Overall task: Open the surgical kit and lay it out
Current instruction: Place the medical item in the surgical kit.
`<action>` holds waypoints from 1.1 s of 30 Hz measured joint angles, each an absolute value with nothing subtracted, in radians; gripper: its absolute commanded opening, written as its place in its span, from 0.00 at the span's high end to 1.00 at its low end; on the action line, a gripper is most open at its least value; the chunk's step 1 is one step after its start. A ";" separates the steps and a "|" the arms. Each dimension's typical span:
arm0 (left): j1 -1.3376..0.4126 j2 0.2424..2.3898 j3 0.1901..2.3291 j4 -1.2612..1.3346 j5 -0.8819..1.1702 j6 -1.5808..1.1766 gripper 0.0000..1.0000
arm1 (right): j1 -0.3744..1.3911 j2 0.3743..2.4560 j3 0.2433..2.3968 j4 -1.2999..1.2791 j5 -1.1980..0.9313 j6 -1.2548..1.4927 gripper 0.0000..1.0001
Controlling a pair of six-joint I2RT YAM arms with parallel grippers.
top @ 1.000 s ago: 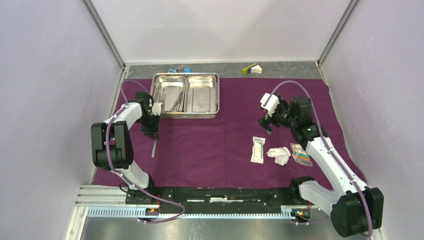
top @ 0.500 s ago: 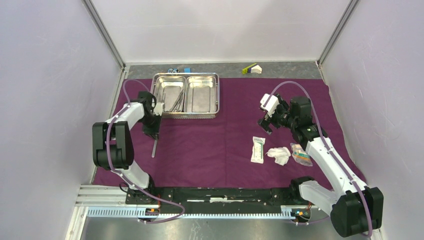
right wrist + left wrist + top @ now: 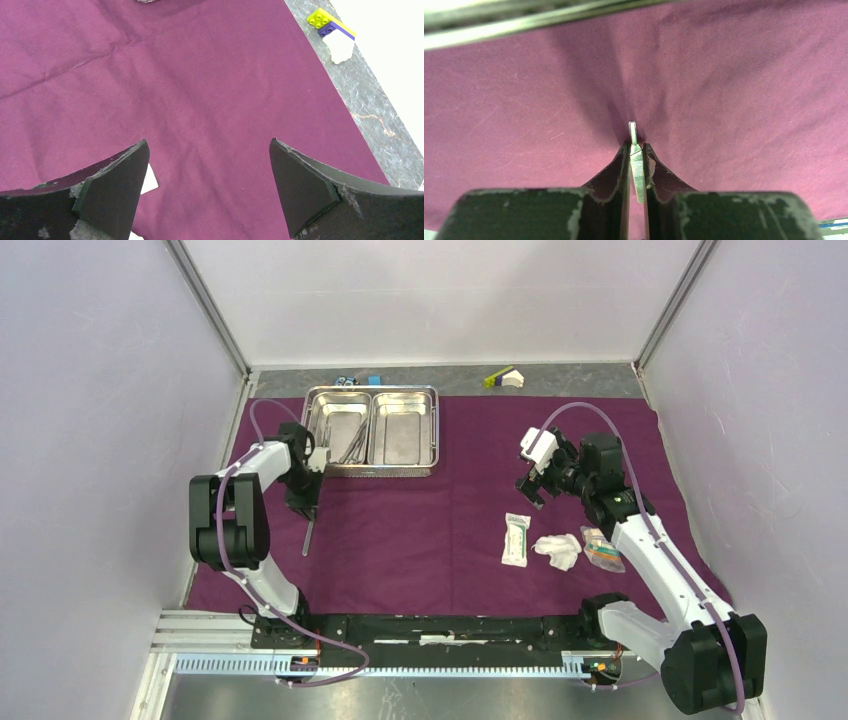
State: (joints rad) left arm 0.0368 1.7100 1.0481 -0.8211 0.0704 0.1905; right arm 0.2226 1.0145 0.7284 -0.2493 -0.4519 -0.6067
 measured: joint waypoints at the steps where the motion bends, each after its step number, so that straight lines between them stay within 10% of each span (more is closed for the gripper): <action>1: 0.037 1.710 1.048 -0.825 0.068 0.191 0.98 | 0.223 1.015 0.728 -0.249 -0.452 -0.607 0.03; 33: 0.051 1.730 1.058 -0.883 0.028 0.189 0.93 | 0.223 1.015 0.728 -0.250 -0.452 -0.608 0.03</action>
